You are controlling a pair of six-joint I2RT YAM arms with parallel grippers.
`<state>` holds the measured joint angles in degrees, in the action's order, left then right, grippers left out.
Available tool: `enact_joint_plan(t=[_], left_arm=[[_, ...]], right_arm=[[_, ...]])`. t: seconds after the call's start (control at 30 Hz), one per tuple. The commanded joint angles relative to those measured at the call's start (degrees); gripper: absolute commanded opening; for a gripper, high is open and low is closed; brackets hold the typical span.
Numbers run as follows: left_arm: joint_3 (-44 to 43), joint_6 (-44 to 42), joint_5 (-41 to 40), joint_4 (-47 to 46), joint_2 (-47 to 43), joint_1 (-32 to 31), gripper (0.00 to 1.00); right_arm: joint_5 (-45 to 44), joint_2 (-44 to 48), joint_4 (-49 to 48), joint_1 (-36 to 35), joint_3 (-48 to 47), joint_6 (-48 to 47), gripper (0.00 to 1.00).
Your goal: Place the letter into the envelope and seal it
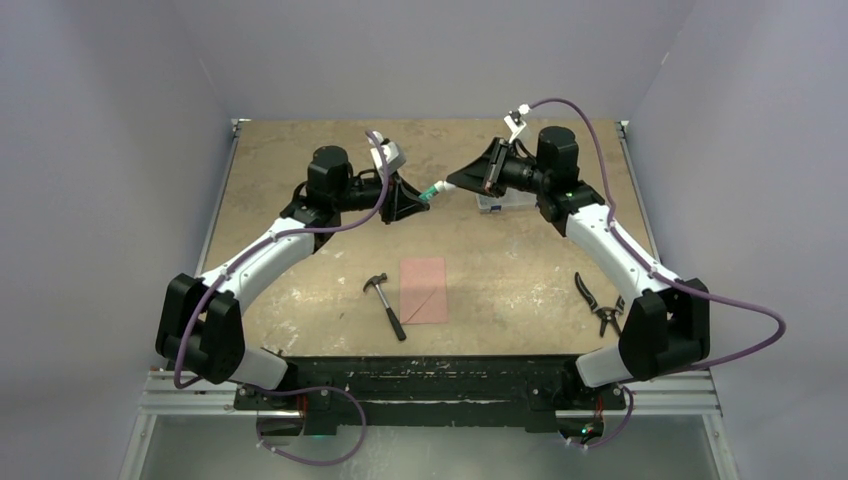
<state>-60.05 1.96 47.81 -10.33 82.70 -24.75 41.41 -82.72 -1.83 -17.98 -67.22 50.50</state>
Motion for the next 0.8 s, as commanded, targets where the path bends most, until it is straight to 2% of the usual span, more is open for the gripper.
enact_joint_plan(t=[0.0,0.43,0.57,0.77], left_arm=[[0.73,2.36,1.88,-5.57,-1.79,0.41,0.00],[0.26,4.62,5.89,-8.30,-0.07,0.28,0.00],[-0.80,4.19,6.69,-8.15,0.66,0.23,0.00],[-2.36,1.64,6.12,-5.42,1.20,0.28,0.00]], right_arm=[[-0.20,0.90,-3.29,-0.30,0.69,1.00,0.00],[2.11,-0.60,-10.02,-0.36,0.78,5.13,0.00],[3.88,-1.66,-9.60,-0.68,0.07,4.41,0.00],[2.63,-2.05,-3.30,-1.01,-2.02,0.15,0.00]])
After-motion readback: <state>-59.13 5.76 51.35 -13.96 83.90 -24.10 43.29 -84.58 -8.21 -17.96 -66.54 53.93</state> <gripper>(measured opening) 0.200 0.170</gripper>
